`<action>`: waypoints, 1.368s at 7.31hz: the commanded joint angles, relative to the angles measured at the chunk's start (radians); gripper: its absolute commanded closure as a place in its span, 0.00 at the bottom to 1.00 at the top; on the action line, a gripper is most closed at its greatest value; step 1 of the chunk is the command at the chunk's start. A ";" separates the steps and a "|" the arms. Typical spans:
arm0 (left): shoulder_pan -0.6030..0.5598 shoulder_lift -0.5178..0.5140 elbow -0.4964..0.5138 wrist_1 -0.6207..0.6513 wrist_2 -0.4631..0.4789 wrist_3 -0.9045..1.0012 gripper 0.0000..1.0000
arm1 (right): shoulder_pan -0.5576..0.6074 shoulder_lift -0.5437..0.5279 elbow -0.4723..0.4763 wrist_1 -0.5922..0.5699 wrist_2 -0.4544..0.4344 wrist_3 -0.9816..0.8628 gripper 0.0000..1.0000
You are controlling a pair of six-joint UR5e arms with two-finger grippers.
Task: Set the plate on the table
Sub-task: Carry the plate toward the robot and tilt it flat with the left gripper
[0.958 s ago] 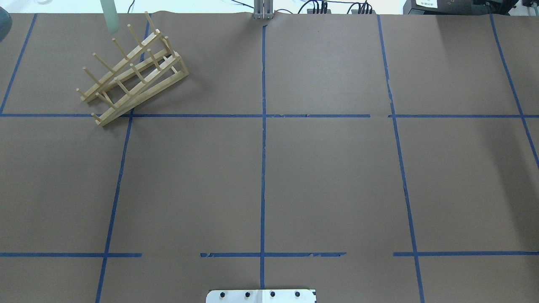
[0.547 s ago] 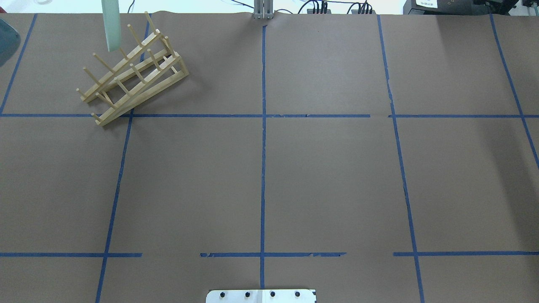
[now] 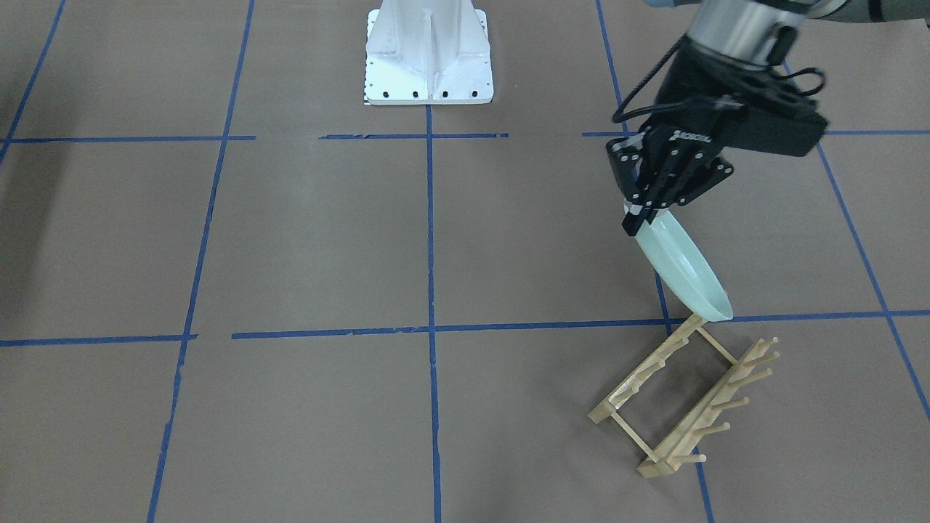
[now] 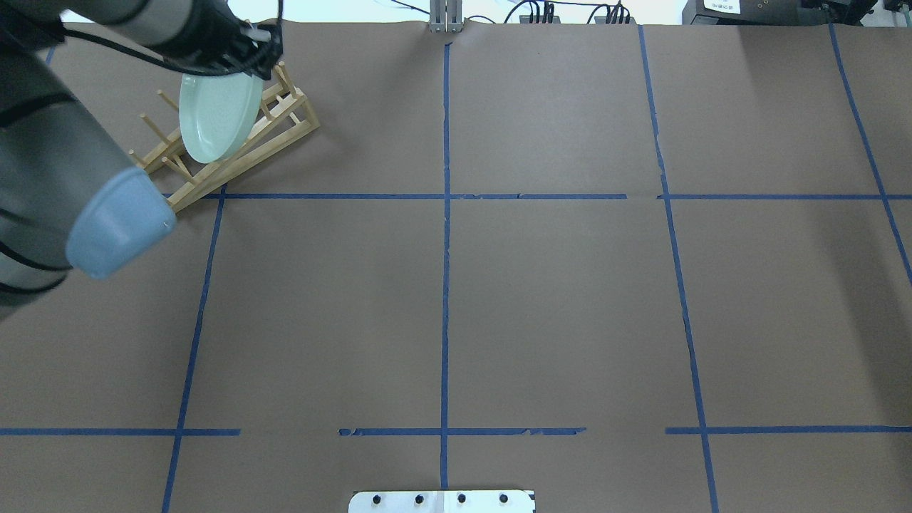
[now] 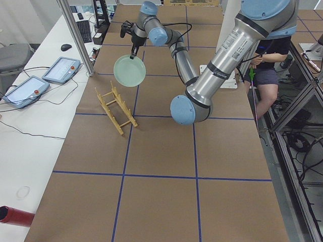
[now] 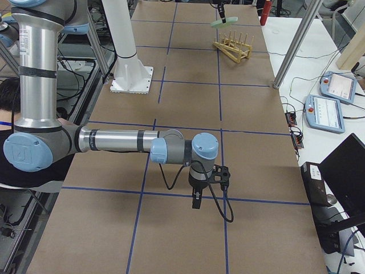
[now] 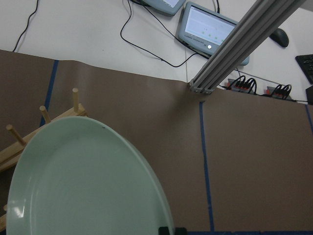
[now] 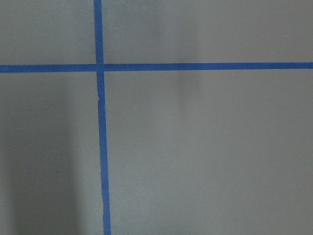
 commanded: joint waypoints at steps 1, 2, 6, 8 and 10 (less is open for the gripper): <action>0.224 -0.009 0.042 0.117 0.273 0.106 1.00 | 0.000 0.000 0.000 0.000 0.000 0.000 0.00; 0.304 -0.010 0.092 0.118 0.340 0.153 1.00 | 0.000 0.000 0.000 0.000 0.000 0.000 0.00; 0.426 -0.004 0.211 0.104 0.519 0.160 1.00 | -0.001 0.000 0.000 0.000 0.000 0.000 0.00; 0.451 -0.003 0.275 0.054 0.539 0.162 1.00 | 0.000 0.000 0.000 0.000 0.000 0.000 0.00; 0.452 -0.010 0.280 0.049 0.556 0.174 0.42 | 0.000 0.000 0.000 0.000 0.000 0.000 0.00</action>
